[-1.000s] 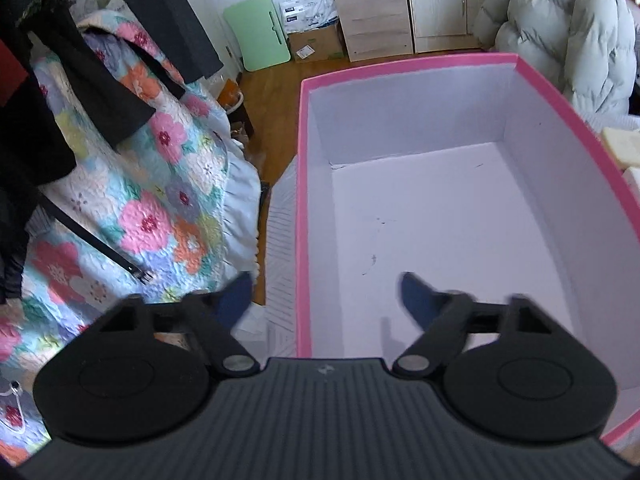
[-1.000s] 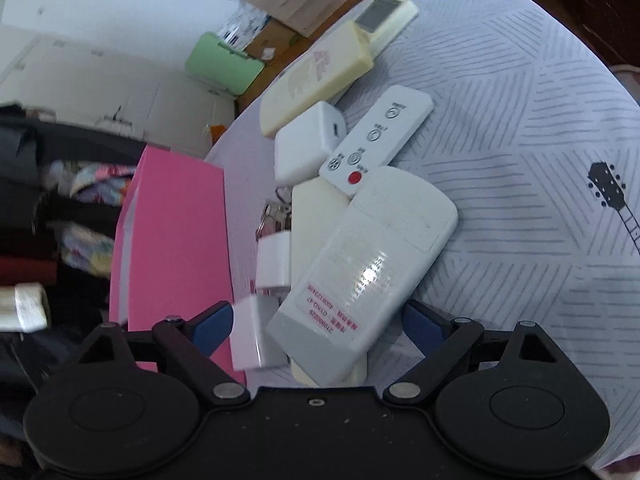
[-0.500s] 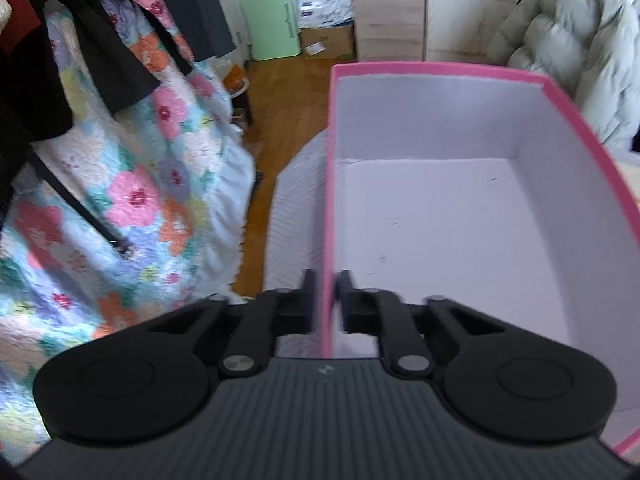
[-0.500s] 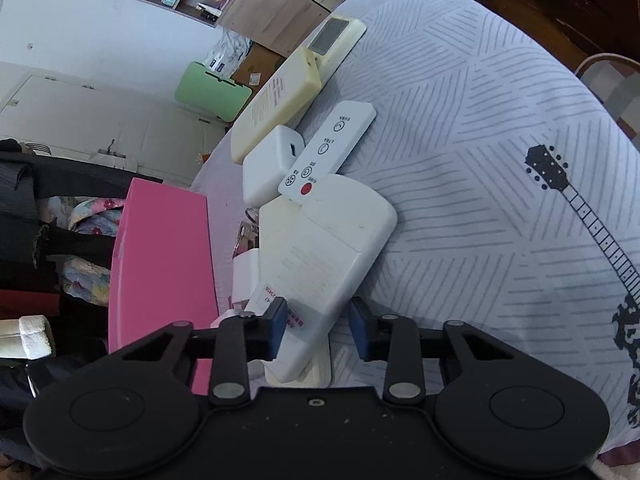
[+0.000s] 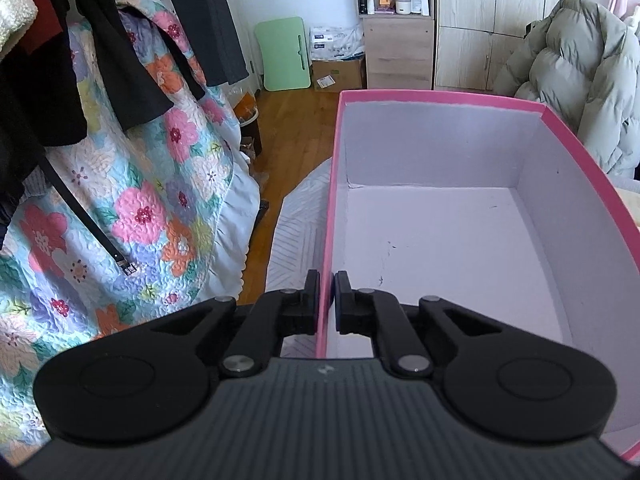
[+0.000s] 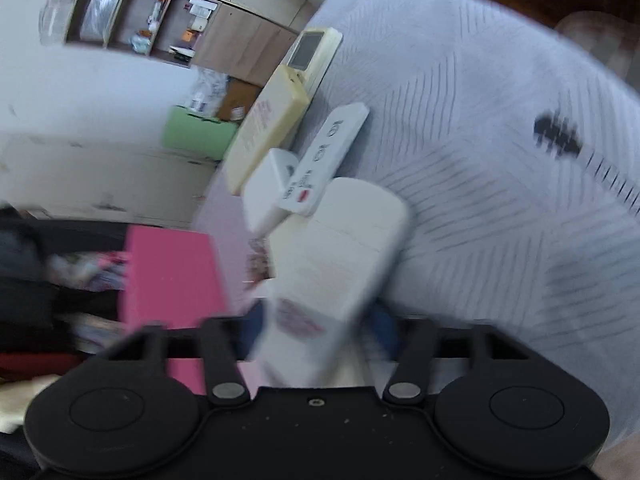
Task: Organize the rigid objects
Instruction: 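Lift the white remote with the right gripper toward the pink box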
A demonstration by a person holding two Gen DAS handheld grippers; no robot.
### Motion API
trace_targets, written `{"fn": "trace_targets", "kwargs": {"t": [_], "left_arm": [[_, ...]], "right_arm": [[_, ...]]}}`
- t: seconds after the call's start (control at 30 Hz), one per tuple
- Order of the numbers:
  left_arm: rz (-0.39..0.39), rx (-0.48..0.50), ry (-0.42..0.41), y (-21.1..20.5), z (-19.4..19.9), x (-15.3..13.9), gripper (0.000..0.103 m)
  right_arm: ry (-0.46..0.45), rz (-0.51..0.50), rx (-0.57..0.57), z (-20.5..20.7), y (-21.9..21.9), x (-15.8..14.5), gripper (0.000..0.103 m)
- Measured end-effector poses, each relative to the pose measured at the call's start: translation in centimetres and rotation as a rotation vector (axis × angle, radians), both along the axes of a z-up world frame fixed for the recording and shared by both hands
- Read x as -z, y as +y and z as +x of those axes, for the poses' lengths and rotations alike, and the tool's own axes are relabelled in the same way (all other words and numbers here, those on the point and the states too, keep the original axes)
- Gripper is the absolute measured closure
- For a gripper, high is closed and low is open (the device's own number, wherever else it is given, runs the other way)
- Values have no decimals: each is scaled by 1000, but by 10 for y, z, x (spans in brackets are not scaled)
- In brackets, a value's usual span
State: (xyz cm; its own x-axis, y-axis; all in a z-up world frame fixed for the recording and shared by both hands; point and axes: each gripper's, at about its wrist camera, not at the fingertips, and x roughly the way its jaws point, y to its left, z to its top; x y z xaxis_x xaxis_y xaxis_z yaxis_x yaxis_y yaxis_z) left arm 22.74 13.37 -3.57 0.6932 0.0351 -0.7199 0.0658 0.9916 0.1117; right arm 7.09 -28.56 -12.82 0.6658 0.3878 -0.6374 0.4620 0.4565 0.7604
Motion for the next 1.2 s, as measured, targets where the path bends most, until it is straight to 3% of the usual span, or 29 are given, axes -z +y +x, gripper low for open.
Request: {"fn": "trace_targets", "kwargs": {"t": [0.1, 0.23, 0.4, 0.57, 0.73, 0.8, 1.0, 1.2], "left_arm": [[11, 2, -13, -2, -3, 0, 96], [14, 2, -26, -5, -5, -1, 96], [9, 2, -32, -3, -5, -2, 96], [16, 2, -61, -6, -10, -2, 96], [0, 2, -73, -3, -11, -3, 96], [-3, 1, -80, -3, -11, -3, 96], [-2, 8, -88, -4, -11, -3, 97], [-3, 11, -94, -4, -12, -3, 97]], "right_arm": [[-64, -82, -23, -4, 7, -13, 73], [-140, -236, -79, -9, 21, -39, 79], [-207, -400, -201, -2, 44, -62, 83], [-184, -582, -362, 20, 71, -75, 82], [-153, -638, -444, 34, 78, -74, 77], [-144, -637, -418, 41, 74, -71, 79], [-264, -758, -435, 38, 91, -98, 83], [-462, -817, -546, 48, 130, -148, 83]]}}
